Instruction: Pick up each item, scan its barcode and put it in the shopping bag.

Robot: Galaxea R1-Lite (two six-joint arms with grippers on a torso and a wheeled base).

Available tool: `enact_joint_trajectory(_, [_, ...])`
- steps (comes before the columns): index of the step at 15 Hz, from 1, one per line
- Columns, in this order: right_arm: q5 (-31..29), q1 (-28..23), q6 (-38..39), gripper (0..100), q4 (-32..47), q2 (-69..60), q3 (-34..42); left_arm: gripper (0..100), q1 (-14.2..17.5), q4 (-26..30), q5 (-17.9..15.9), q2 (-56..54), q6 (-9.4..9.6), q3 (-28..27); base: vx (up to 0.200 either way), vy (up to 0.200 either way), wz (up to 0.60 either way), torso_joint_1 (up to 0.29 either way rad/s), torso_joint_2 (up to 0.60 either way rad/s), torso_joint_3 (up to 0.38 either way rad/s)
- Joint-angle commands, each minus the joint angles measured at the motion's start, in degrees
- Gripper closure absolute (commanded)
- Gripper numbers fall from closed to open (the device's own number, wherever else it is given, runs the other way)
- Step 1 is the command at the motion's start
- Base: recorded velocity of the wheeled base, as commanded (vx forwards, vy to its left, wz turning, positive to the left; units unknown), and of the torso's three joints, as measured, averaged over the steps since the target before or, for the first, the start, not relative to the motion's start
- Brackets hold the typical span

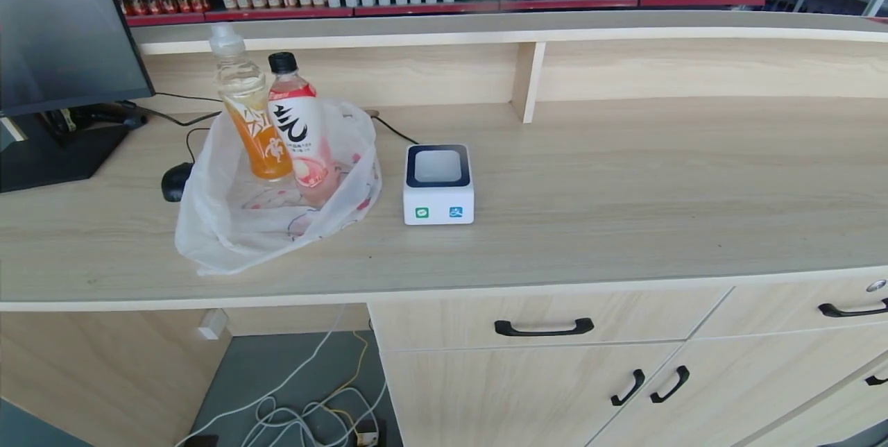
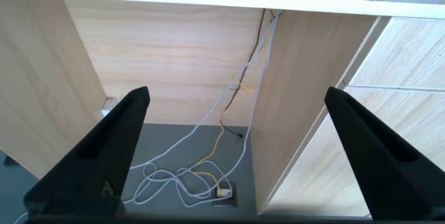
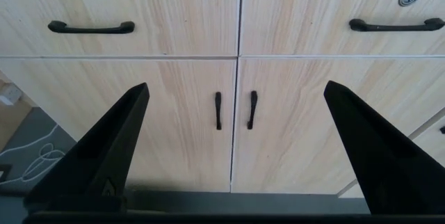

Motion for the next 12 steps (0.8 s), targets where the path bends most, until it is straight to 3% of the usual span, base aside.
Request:
enact_joint_trajectory(1, [0.0,0.0,0.0,0,-0.1,0.1,0.0,0,0.0,0.0,0.0,0.0,0.00,0.0,0.000,0.000,0.00,0.000,0.00,0.000])
enact_joint_trajectory(12, [0.0,0.0,0.0,0,0.0,0.1,0.0,0,0.0,0.0,0.0,0.0,0.18,0.0,0.000,0.000,0.00,0.000,0.00,0.000])
